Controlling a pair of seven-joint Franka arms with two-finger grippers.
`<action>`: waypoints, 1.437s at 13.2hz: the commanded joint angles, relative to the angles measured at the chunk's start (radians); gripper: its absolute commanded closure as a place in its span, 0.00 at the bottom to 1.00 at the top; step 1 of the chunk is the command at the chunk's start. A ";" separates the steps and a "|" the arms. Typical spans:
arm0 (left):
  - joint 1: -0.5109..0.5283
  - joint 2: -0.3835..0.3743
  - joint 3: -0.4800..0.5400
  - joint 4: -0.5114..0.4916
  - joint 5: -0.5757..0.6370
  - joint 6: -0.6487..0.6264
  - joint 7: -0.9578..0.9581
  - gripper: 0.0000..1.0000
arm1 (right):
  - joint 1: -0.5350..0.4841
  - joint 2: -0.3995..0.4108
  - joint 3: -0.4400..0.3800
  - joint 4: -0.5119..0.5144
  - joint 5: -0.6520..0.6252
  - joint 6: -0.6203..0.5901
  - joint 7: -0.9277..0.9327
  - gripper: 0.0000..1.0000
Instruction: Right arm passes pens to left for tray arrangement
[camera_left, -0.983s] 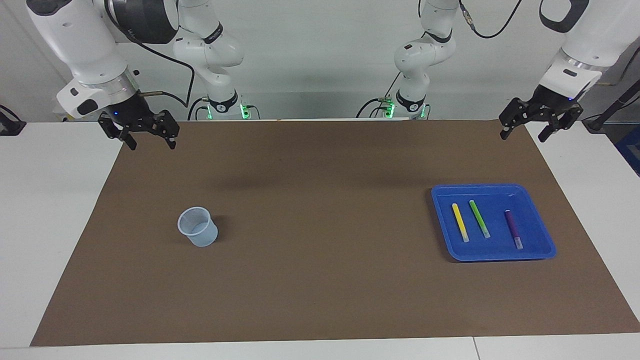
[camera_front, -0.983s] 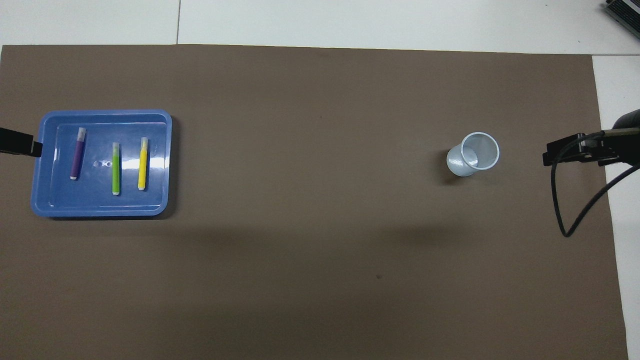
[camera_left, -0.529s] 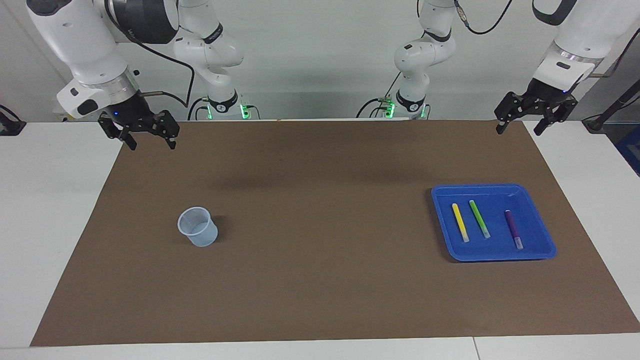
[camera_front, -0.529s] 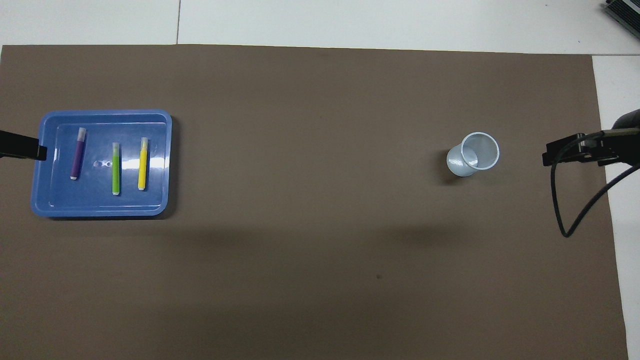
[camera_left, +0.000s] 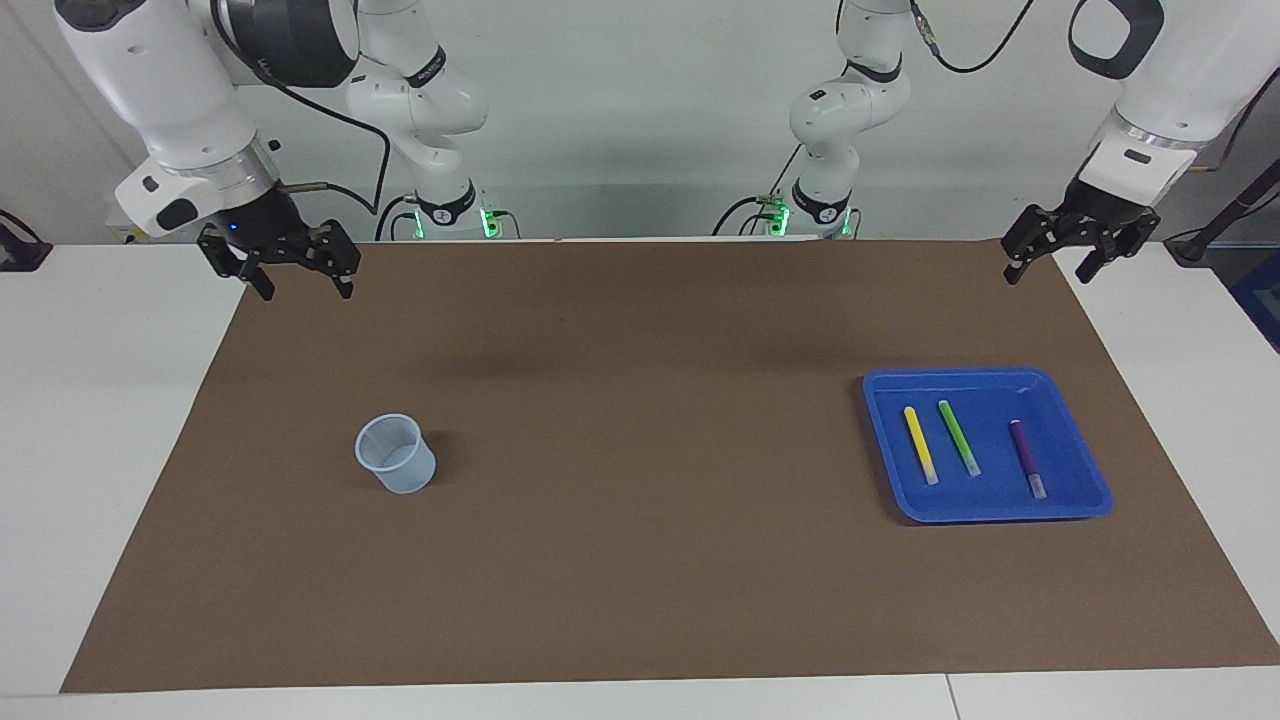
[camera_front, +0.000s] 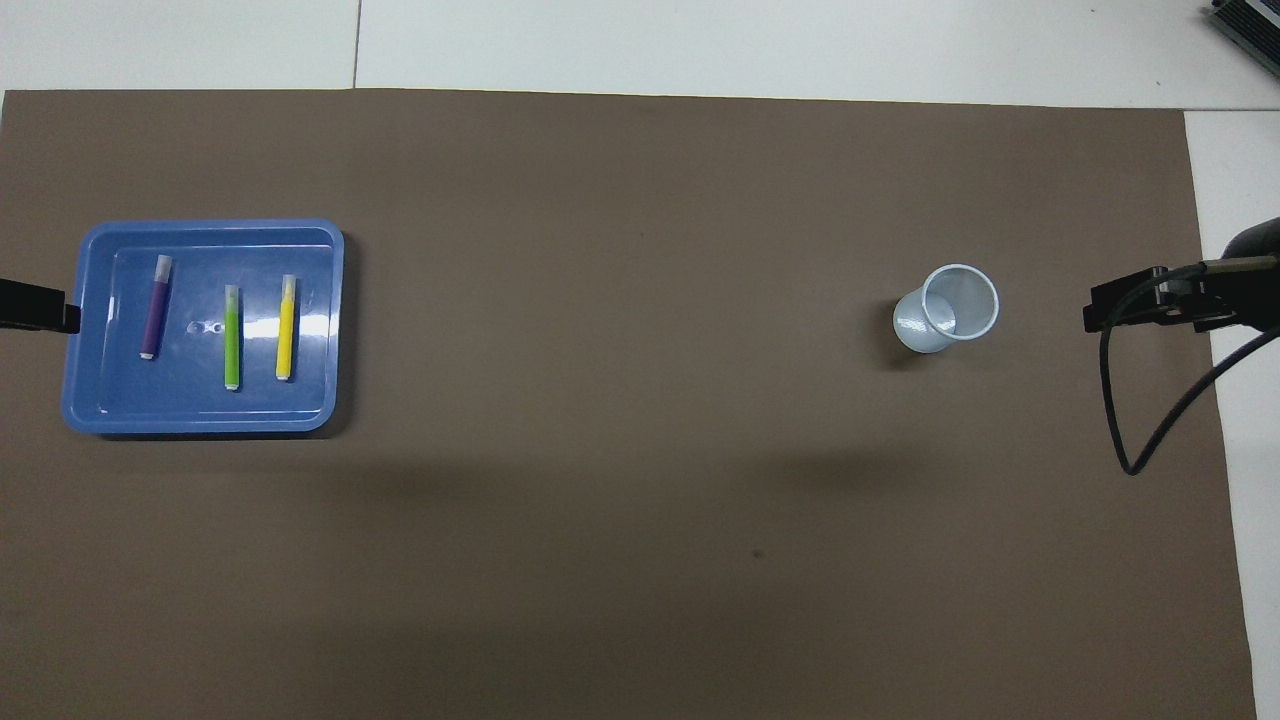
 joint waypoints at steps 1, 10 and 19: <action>-0.324 -0.034 0.320 -0.038 -0.005 0.010 -0.007 0.00 | -0.001 -0.022 0.001 -0.027 0.015 0.017 -0.005 0.00; -0.279 -0.017 0.324 -0.066 -0.002 0.039 -0.004 0.00 | -0.001 -0.022 0.001 -0.027 0.015 0.016 -0.004 0.00; -0.245 0.018 0.207 0.016 0.034 -0.068 -0.008 0.00 | -0.001 -0.022 0.001 -0.026 0.015 0.017 -0.004 0.00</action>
